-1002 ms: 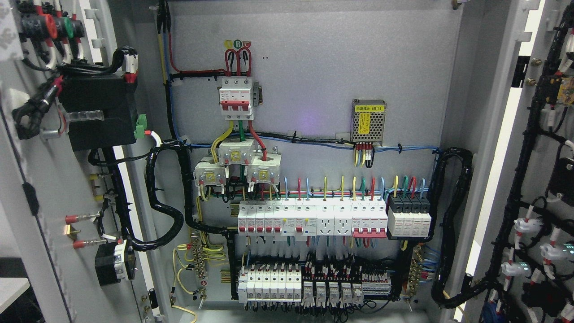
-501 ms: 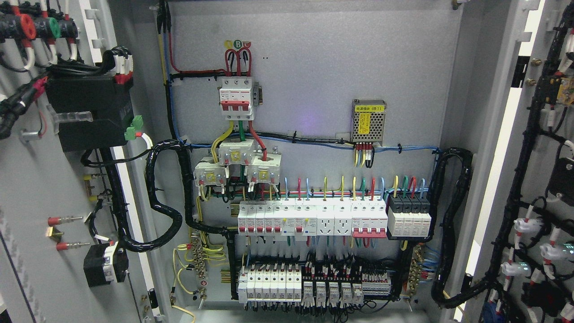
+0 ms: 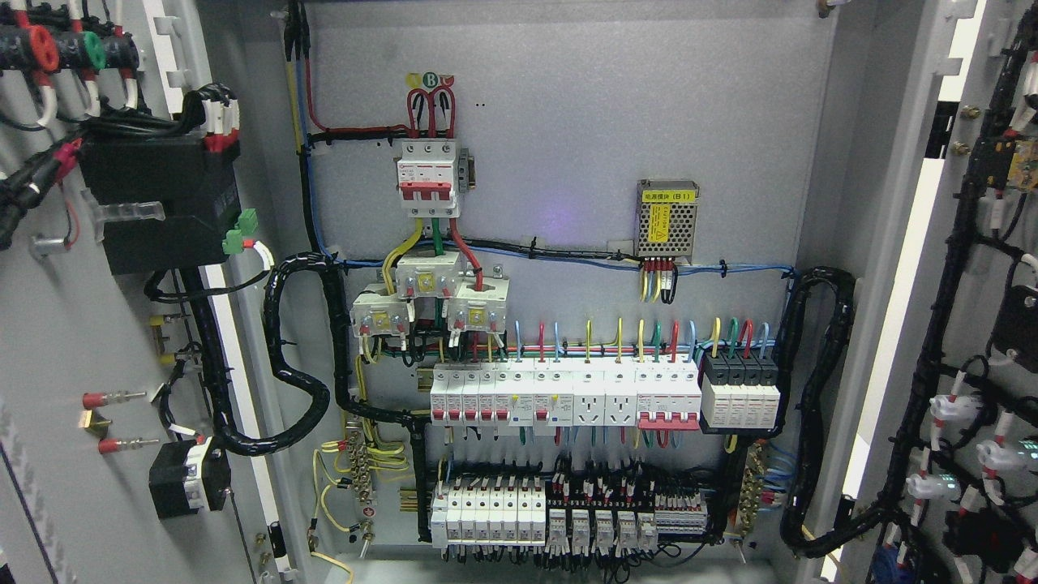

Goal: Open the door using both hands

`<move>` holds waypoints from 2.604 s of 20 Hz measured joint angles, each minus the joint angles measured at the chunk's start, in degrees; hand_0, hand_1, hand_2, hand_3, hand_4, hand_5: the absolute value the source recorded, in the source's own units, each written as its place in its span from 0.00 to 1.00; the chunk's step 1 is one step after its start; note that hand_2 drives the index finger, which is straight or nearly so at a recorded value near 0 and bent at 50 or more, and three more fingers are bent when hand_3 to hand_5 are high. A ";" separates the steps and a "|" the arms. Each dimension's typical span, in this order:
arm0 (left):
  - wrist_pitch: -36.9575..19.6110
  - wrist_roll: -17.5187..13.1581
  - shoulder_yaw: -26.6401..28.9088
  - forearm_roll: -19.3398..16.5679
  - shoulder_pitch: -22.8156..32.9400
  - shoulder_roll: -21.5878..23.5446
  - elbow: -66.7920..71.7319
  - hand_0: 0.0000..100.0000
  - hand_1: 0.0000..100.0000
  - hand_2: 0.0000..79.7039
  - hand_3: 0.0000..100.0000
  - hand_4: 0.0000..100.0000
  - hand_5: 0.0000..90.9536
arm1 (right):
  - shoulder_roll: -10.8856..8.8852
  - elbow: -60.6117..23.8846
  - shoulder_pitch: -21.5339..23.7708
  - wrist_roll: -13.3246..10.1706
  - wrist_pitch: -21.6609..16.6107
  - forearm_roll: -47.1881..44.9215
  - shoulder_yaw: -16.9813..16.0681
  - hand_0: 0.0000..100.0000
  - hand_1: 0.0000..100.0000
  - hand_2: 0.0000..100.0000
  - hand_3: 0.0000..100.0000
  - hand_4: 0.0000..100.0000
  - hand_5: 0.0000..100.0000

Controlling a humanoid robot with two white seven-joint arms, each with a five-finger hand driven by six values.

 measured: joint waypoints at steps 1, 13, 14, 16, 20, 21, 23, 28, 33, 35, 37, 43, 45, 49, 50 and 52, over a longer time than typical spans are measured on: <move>0.00 0.00 0.00 0.00 -0.14 0.00 0.00 0.00 0.00 0.00 0.00 0.00 0.00 | -0.08 0.30 0.02 -0.33 -0.06 0.01 -0.72 0.39 0.00 0.00 0.00 0.00 0.00; -1.36 -0.24 -1.16 -0.35 0.12 -1.18 -2.24 0.00 0.00 0.00 0.00 0.00 0.00 | -3.31 2.81 4.10 -5.28 -3.05 0.02 -11.07 0.39 0.00 0.00 0.00 0.00 0.00; -1.77 -0.23 -1.41 -0.40 0.83 -1.27 -3.45 0.00 0.00 0.00 0.00 0.00 0.00 | -3.70 2.89 4.71 -5.35 -3.76 0.02 -11.90 0.39 0.00 0.00 0.00 0.00 0.00; -2.32 -0.11 -1.82 -0.48 2.64 -1.45 -6.63 0.00 0.00 0.00 0.00 0.00 0.00 | -4.40 3.00 6.12 -5.44 -4.95 0.03 -13.57 0.39 0.00 0.00 0.00 0.00 0.00; -3.50 0.06 -3.55 -0.56 7.14 -1.24 -15.02 0.00 0.00 0.00 0.00 0.00 0.00 | -5.42 2.89 8.60 -5.66 -6.27 0.06 -16.69 0.39 0.00 0.00 0.00 0.00 0.00; -4.51 0.06 -4.10 -0.55 8.21 -1.11 -17.28 0.00 0.00 0.00 0.00 0.00 0.00 | -5.62 2.76 9.21 -5.98 -6.56 0.08 -17.41 0.39 0.00 0.00 0.00 0.00 0.00; -8.18 0.07 -5.35 -0.55 10.21 -0.92 -21.73 0.00 0.00 0.00 0.00 0.00 0.00 | -5.96 2.29 10.54 -7.09 -6.85 0.13 -18.64 0.39 0.00 0.00 0.00 0.00 0.00; -20.00 0.16 -8.83 -0.56 15.93 0.47 -32.54 0.00 0.00 0.00 0.00 0.00 0.00 | -6.63 -0.11 14.57 -9.25 -8.43 0.32 -21.00 0.39 0.00 0.00 0.00 0.00 0.00; -29.61 0.21 -11.95 -0.57 21.84 2.65 -43.47 0.00 0.00 0.00 0.00 0.00 0.00 | -7.96 -2.08 18.45 -10.04 -14.36 1.77 -22.66 0.39 0.00 0.00 0.00 0.00 0.00; -31.31 0.13 -12.87 -0.49 23.71 3.41 -47.62 0.00 0.00 0.00 0.00 0.00 0.00 | -8.46 -2.91 20.24 -10.10 -17.23 2.35 -23.24 0.39 0.00 0.00 0.00 0.00 0.00; -32.95 0.20 -13.68 -0.35 25.23 4.09 -51.91 0.00 0.00 0.00 0.00 0.00 0.00 | -8.97 -4.00 22.22 -10.10 -20.34 2.71 -23.79 0.39 0.00 0.00 0.00 0.00 0.00; -34.63 0.57 -15.33 1.94 27.47 5.53 -63.08 0.00 0.00 0.00 0.00 0.00 0.00 | -10.72 -7.85 27.94 -10.13 -27.59 3.26 -24.99 0.39 0.00 0.00 0.00 0.00 0.00; -34.74 0.61 -15.72 3.42 27.76 5.86 -66.41 0.00 0.00 0.00 0.00 0.00 0.00 | -11.48 -9.30 30.50 -10.14 -28.99 3.35 -25.45 0.39 0.00 0.00 0.00 0.00 0.00; -34.82 0.68 -16.30 6.49 27.78 6.34 -72.38 0.00 0.00 0.00 0.00 0.00 0.00 | -13.21 -12.72 35.65 -10.25 -32.35 3.46 -26.24 0.39 0.00 0.00 0.00 0.00 0.00; -34.82 0.69 -16.42 6.98 27.61 6.42 -73.76 0.00 0.00 0.00 0.00 0.00 0.00 | -13.71 -13.71 36.96 -10.29 -33.25 3.47 -26.47 0.39 0.00 0.00 0.00 0.00 0.00; -34.82 0.73 -16.63 7.86 27.13 6.52 -76.36 0.00 0.00 0.00 0.00 0.00 0.00 | -14.55 -15.53 39.20 -10.29 -35.57 3.50 -26.95 0.39 0.00 0.00 0.00 0.00 0.00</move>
